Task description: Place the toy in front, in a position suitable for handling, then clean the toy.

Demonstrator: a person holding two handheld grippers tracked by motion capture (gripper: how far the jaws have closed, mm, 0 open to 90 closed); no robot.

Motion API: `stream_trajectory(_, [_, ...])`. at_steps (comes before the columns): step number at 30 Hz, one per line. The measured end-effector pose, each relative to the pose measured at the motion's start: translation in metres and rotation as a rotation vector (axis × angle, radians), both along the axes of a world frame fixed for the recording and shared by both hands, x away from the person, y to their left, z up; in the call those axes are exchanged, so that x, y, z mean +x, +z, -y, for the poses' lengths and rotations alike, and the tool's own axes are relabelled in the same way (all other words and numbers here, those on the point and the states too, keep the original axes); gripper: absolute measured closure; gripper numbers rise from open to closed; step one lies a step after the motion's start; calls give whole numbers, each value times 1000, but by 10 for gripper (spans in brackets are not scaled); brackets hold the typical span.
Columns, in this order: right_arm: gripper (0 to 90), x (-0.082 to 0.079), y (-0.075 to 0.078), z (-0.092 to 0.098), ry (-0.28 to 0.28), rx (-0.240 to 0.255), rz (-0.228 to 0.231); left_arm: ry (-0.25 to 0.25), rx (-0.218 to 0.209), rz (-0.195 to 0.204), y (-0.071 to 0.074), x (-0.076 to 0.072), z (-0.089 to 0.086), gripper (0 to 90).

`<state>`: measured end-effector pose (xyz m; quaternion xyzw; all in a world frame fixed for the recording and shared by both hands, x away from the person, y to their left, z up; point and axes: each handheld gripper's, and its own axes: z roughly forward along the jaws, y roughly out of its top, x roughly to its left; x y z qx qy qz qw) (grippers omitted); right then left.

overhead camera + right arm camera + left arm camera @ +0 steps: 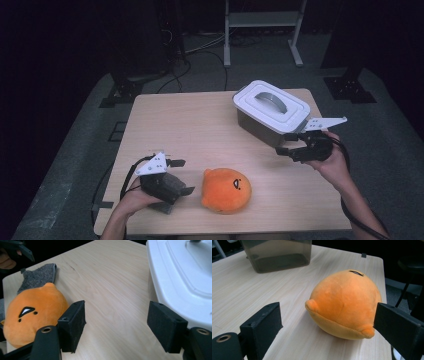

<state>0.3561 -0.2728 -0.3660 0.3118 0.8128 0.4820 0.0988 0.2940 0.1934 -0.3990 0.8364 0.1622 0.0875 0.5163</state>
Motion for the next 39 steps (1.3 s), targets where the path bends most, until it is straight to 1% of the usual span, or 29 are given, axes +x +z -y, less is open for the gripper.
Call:
stream_trajectory(1, [297,3,2,0,1,-11,3,0,0,-2,0,0,0,73])
stream_trajectory(5, [296,13,10,1,-4,-11,21,1,-8,-3,0,0,-1,73])
stream_trajectory(7, [297,18,14,2,-10,-6,28,2,-15,-6,0,-1,-2,72])
stream_trajectory(10, [296,25,22,4,-21,-2,45,-2,-11,-5,0,0,-2,73])
stream_trajectory(12, [296,28,25,5,-23,6,50,-5,-11,-6,0,0,-2,73])
stream_trajectory(14, [296,31,27,7,-25,2,53,-8,-13,-8,0,0,-1,72])
stream_trajectory(17, [297,36,28,7,-19,-3,57,-10,-15,-12,-1,0,-1,72])
stream_trajectory(19, [297,42,29,6,-15,-11,56,-13,-8,-8,-1,0,-1,72])
stream_trajectory(21, [297,46,31,6,-14,-8,61,-15,-6,-8,0,-1,-1,73])
stream_trajectory(24, [297,52,36,5,-10,-3,72,-18,-20,-7,0,-1,-2,73])
stream_trajectory(27, [297,58,38,3,-6,-8,77,-18,-18,-9,0,0,-2,72])
stream_trajectory(32, [297,68,41,1,-15,-4,70,-24,-21,-14,-1,2,-3,72])
stream_trajectory(39, [297,78,39,2,-24,-6,69,-26,-17,-17,-2,1,-3,72])
